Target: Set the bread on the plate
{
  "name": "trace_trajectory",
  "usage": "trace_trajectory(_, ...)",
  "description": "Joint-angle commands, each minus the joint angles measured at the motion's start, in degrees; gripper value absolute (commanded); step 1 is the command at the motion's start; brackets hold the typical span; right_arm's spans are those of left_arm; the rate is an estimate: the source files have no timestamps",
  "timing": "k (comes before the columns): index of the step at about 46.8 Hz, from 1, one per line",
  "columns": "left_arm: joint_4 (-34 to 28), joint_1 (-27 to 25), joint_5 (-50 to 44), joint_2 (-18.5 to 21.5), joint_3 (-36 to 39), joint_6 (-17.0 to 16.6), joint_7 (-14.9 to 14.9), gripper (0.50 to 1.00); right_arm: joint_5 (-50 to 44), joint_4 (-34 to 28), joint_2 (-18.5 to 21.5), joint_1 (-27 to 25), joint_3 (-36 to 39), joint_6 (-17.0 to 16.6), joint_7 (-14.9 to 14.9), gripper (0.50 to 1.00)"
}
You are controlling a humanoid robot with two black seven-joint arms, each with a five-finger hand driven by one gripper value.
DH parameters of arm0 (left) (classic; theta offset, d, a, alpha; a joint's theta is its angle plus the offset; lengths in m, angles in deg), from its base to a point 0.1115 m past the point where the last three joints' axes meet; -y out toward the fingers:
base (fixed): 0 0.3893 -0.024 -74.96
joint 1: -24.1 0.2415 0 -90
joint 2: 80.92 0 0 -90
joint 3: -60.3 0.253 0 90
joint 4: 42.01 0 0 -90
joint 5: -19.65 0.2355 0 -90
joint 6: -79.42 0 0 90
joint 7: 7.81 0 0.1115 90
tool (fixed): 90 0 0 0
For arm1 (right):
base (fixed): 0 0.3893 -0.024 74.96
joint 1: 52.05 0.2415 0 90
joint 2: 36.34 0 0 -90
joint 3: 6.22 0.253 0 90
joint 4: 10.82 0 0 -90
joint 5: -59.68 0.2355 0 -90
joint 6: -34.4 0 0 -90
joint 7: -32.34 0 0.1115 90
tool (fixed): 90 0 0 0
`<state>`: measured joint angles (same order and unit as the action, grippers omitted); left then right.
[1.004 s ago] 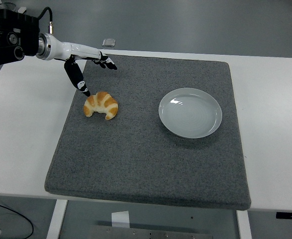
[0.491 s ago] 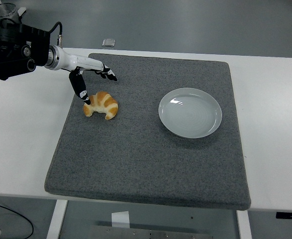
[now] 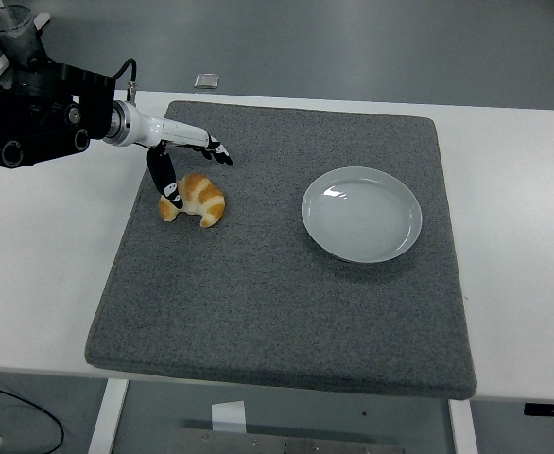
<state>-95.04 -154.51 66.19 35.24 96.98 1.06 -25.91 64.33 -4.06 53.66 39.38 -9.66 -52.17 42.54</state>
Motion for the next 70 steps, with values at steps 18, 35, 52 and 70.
trace_trajectory(18,1.2,2.5,0.2,-2.4,1.0,-1.2,0.0,0.971,0.0,0.0,0.0,0.1,-0.1,0.0,0.0,0.932)
trace_trajectory(35,1.2,2.5,0.3,-2.7,1.0,-1.6,0.0,0.915,0.0,0.0,0.0,0.0,0.0,0.0,0.0,0.932)
trace_trajectory(52,2.1,3.1,0.3,-3.0,1.4,-1.7,0.0,0.906,0.0,0.0,0.0,0.1,-0.1,0.0,0.0,0.932)
trace_trajectory(70,2.7,3.2,0.3,-3.8,1.8,-2.1,0.0,0.857,0.0,0.0,0.0,0.0,0.0,0.0,0.0,0.932)
